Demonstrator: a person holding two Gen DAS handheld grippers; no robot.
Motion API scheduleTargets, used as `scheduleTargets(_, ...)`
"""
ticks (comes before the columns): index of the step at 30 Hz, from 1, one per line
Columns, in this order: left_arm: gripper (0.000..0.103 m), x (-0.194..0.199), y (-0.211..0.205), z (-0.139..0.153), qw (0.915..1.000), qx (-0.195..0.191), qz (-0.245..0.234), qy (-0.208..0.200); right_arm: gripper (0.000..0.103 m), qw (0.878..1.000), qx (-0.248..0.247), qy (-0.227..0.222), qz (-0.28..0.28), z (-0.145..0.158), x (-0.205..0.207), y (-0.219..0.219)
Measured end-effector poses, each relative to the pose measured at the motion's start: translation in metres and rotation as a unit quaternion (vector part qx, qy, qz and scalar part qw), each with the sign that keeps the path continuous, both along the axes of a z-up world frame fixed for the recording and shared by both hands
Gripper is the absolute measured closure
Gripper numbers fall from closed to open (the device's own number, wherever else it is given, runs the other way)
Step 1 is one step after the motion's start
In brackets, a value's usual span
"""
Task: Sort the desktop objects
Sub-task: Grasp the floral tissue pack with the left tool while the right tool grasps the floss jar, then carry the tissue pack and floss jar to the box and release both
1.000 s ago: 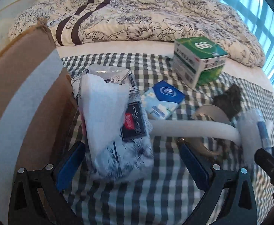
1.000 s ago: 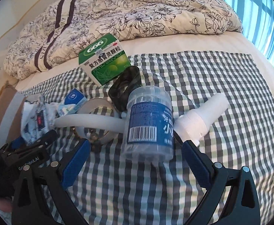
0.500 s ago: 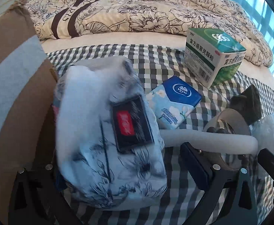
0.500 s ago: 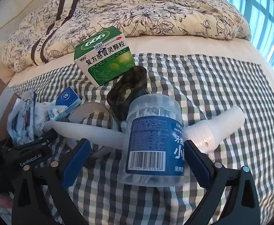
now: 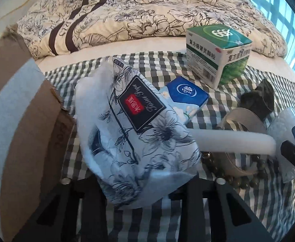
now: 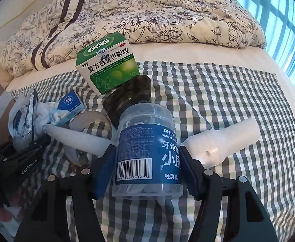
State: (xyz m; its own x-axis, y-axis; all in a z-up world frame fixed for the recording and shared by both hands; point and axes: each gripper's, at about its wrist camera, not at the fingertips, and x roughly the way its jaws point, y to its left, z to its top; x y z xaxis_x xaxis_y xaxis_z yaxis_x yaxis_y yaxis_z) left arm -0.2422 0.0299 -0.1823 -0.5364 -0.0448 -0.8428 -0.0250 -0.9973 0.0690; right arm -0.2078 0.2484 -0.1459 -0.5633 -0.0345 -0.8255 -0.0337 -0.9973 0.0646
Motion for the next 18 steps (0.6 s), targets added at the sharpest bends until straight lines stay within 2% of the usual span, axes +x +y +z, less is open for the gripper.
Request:
scheduleTargets(2,0.078,0.006,-0.002,0.007,1.0000,0.008,-0.003,0.004,0.041,1.000,-0.008,0.003,-0.005,0.006,0.008,0.004)
scheduleTargets(8,0.078,0.035,-0.004,0.042,0.9992,0.023,-0.008,0.031,0.041,0.999,-0.044,0.020,-0.011,0.034,0.035,0.012)
scheduleTargets(18,0.078,0.079,0.004,0.098,0.9964,0.024,-0.035,0.074,0.041,0.998,-0.040,0.057,0.006,0.077,0.076,-0.005)
